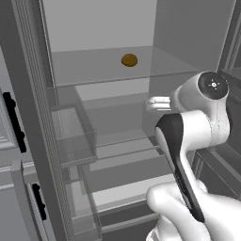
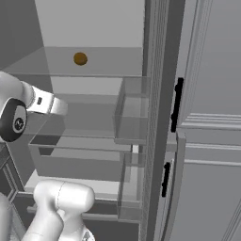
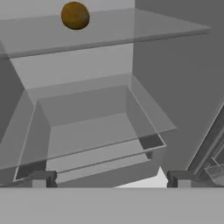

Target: Place one avocado and one chicken drumstick in each tupperware on the nearby counter, to pack two identical lunches.

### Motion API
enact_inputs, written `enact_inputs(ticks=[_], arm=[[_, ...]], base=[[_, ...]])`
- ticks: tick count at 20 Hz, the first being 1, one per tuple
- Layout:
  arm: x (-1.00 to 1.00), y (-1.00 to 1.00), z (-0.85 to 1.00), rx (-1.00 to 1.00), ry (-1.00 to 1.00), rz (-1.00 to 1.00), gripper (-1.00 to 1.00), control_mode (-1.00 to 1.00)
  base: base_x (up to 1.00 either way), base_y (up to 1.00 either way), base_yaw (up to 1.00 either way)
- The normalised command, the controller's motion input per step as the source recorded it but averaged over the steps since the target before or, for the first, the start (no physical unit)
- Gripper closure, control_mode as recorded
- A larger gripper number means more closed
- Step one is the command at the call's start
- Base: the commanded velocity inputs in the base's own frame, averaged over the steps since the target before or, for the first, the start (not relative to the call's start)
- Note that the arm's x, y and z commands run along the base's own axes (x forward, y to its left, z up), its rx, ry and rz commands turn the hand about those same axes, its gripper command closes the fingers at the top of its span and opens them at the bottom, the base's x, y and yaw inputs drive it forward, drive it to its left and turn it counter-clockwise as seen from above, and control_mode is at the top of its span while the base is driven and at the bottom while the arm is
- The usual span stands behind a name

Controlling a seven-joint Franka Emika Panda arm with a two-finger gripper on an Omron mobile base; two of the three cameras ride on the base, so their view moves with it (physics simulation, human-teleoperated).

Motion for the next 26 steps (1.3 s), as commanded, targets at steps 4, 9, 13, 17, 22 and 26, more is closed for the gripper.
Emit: enact_inputs(ticks=[4,9,13,17,22,26], arm=[[0.54,-0.01,0.70,0.00,-0.18,0.01,-1.00,-1.00],[0.60,-0.02,0.42,0.01,-0.17,0.07,-1.00,-1.00],[0.68,0.00,0.46,0.05,-0.11,0.09,-1.00,-1.00],[0.49,0.00,0.09,0.02,-0.01,0.05,-1.00,-1.00],[0.86,0.13,-0.12,0.00,0.07,0.08,-1.00,-1.00],[1.00,0.15,-0.18,0.00,0.10,0.15,-1.00,-1.00]], base=[[0.00,0.00,0.00],[0.00,0.00,0.00],[0.00,0.00,0.00],[0.00,0.00,0.00],[0.00,0.00,0.00],[0.00,0.00,0.00]])
